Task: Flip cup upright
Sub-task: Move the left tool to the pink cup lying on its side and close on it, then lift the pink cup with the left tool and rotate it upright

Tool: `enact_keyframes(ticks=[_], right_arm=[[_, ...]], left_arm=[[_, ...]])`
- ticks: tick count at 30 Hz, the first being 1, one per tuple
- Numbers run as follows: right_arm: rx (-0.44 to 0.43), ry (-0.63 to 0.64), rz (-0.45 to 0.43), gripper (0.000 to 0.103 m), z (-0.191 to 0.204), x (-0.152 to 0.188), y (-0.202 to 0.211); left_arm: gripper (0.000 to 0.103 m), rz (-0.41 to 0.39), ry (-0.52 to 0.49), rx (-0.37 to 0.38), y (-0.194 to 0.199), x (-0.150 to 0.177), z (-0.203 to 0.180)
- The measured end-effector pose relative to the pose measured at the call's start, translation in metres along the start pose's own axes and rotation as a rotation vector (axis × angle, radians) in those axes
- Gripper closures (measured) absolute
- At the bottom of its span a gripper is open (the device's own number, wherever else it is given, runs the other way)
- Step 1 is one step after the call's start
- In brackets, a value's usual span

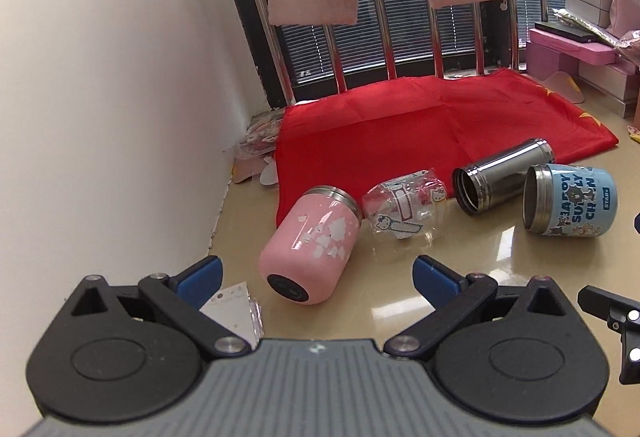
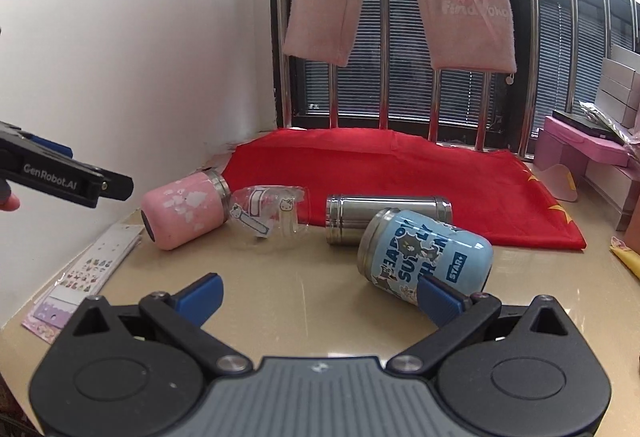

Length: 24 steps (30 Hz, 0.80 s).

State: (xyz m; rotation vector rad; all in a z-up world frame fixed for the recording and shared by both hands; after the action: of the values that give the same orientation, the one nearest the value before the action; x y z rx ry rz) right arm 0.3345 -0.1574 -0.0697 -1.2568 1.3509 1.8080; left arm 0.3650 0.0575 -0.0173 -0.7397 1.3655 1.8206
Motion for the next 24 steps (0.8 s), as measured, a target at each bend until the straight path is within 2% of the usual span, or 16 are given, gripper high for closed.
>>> enact_keyframes(ticks=[3,7,16,18,20,24], right_arm=[[-0.024,0.027,0.007,0.0,0.003,-0.008,-0.029],[-0.048,0.074,0.004,0.0,0.007,-0.019,-0.062],[-0.081,0.134,0.001,0.0,0.005,-0.031,-0.109],[-0.09,0.132,0.008,0.0,0.005,-0.03,-0.114],[-0.097,0.129,0.009,0.0,0.003,-0.029,-0.116],[-0.09,0.123,0.016,0.0,-0.002,-0.029,-0.123]], left_arm=[[0.0,0.055,-0.027,-0.007,-0.034,-0.011,0.008],[0.0,0.18,-0.049,0.015,-0.088,-0.019,0.018],[0.0,0.414,-0.151,0.13,-0.178,-0.021,0.016],[0.003,0.475,-0.165,0.171,-0.195,-0.016,0.014],[0.014,0.51,-0.157,0.213,-0.205,-0.011,0.012],[0.016,0.501,-0.188,0.198,-0.208,-0.005,0.008]])
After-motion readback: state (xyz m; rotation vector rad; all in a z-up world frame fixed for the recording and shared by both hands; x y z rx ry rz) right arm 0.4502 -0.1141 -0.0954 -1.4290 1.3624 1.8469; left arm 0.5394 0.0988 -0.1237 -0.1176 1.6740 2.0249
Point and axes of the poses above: each gripper's, at about its wrist camera, not at the fingertips, and y roughly against the way its jaws point, z to its left, x to its underside, the point moved 4 cm from there along -y, roughly the way its jaws point, and after that the axes turned 4 degrees about -z, right-handed, at the moved point
